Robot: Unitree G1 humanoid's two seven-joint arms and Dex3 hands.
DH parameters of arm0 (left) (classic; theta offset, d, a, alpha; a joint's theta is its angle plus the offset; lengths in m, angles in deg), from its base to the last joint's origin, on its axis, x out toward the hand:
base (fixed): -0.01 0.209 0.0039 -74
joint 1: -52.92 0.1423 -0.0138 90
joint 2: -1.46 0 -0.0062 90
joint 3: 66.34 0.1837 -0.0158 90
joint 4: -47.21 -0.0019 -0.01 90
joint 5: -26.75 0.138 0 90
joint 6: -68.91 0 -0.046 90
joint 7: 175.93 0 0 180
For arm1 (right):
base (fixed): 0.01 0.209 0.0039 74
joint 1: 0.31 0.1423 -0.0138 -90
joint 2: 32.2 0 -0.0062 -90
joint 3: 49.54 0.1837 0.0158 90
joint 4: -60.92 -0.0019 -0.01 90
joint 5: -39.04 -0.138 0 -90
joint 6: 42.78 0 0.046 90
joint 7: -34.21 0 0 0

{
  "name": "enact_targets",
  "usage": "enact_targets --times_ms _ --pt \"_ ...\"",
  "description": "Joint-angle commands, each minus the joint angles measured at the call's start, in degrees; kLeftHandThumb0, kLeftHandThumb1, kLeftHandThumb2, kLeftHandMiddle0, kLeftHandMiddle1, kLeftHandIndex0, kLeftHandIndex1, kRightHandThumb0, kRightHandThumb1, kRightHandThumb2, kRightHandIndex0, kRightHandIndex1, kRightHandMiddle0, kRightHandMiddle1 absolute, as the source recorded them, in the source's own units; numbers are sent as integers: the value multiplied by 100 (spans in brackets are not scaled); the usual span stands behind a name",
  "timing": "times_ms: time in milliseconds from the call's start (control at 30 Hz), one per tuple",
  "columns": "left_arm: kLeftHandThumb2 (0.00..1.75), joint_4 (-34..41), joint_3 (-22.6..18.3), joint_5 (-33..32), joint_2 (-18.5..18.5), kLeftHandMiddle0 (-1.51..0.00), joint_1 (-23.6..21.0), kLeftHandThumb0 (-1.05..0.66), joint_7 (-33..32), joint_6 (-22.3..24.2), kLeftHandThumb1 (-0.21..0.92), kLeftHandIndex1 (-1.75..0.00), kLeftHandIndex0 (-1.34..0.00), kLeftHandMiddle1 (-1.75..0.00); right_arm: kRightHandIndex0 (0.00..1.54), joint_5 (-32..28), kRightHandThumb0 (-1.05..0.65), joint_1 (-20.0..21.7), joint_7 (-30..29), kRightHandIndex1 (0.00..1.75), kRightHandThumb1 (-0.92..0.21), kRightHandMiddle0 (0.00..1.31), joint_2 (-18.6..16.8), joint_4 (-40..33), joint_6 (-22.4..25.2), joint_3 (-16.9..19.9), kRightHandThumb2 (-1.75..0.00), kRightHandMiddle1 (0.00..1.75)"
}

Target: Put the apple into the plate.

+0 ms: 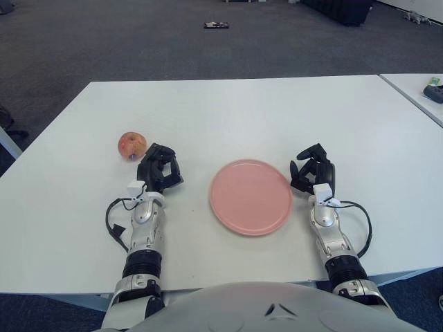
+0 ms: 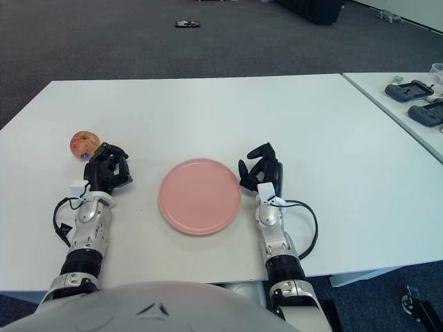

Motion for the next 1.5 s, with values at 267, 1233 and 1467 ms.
enact_targets --times_ms 267,1233,1467 --pt "143 42 45 127 -252 -122 178 -52 112 -96 23 -175 -68 -175 82 56 -42 -179 -168 175 -50 47 -224 145 65 -64 -110 175" --pt "122 1372 532 4540 -1960 -89 -525 -46 -3264 -480 39 -175 -55 -175 83 16 -42 -340 -337 175 -51 46 -227 266 -251 -20 -109 175" --pt "96 492 752 5099 -2622 -7 -1099 -77 -3809 -424 54 -136 -8 -124 86 3 -43 -371 -308 174 -49 48 -205 233 -285 -11 -111 175"
